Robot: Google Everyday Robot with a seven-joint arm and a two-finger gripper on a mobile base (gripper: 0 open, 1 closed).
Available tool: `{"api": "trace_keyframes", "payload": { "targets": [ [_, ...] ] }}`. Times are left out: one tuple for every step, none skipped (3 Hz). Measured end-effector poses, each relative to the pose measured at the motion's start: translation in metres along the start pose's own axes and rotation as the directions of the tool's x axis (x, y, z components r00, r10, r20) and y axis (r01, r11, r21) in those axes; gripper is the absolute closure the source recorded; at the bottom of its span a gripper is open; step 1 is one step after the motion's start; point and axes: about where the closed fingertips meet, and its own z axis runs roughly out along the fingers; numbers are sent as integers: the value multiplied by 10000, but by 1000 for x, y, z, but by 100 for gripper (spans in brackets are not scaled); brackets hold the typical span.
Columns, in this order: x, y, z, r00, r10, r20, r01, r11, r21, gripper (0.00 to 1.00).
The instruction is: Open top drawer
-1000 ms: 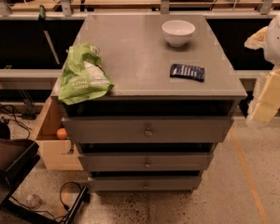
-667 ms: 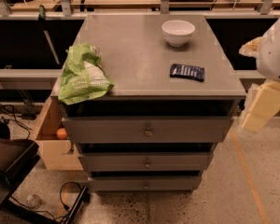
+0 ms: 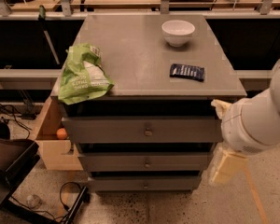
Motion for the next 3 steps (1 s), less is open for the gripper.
{"api": "trace_keyframes", "payload": {
  "targets": [
    [9, -6, 68, 10000, 44, -78, -42, 9996, 268, 0],
    [5, -26, 70, 9999, 25, 157, -42, 9942, 1078, 0],
    [5, -26, 70, 9999, 23, 167, -41, 9942, 1077, 0]
  ]
}}
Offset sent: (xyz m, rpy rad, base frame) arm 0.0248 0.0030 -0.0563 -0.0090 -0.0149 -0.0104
